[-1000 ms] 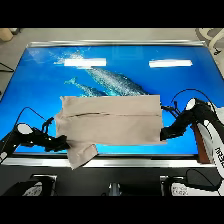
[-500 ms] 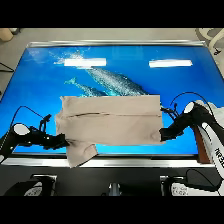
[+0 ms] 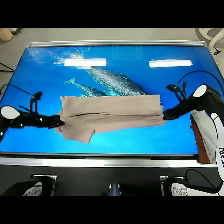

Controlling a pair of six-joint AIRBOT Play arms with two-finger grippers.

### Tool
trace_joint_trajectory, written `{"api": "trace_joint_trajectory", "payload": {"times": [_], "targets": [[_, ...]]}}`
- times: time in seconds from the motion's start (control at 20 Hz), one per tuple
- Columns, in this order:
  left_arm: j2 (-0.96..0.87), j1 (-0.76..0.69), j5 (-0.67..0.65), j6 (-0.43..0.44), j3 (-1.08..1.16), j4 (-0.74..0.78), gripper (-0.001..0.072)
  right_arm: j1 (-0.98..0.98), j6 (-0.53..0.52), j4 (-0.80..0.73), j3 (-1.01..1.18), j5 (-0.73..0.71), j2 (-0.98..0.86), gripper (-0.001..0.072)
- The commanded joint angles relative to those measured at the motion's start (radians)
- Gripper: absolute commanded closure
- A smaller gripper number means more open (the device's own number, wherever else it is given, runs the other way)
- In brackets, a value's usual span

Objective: Fold the shirts.

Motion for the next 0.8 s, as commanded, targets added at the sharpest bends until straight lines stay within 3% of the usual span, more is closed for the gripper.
{"api": "trace_joint_trajectory", "payload": {"times": [0.0, 0.25, 0.55, 0.6, 0.65, 0.7, 0.75], "targets": [[-0.146, 0.000, 0.020, -0.011, 0.198, 0.013, 0.0684, 0.000, 0.004, 0.019, 0.069, -0.176, 0.002, 0.0699], [-0.404, 0.000, 0.020, -0.023, 0.439, 0.013, 0.0683, 0.000, -0.006, 0.119, 0.088, -0.326, -0.109, 0.0698], [-0.581, -0.013, 0.018, -0.092, 0.508, 0.002, 0.0677, 0.000, -0.016, 0.233, 0.088, -0.355, -0.251, 0.0694], [-0.595, -0.016, 0.017, -0.099, 0.508, -0.015, 0.0589, 0.000, -0.034, 0.261, 0.088, -0.360, -0.254, 0.0656], [-0.600, -0.017, 0.016, -0.099, 0.508, -0.032, 0.0386, 0.000, -0.058, 0.288, 0.090, -0.358, -0.252, 0.0479], [-0.597, -0.014, 0.012, -0.099, 0.512, -0.035, 0.0117, -0.001, -0.078, 0.295, 0.102, -0.341, -0.246, 0.0183], [-0.591, -0.005, -0.007, -0.095, 0.528, -0.034, 0.0099, -0.001, -0.095, 0.277, 0.123, -0.319, -0.236, 0.0040]]}}
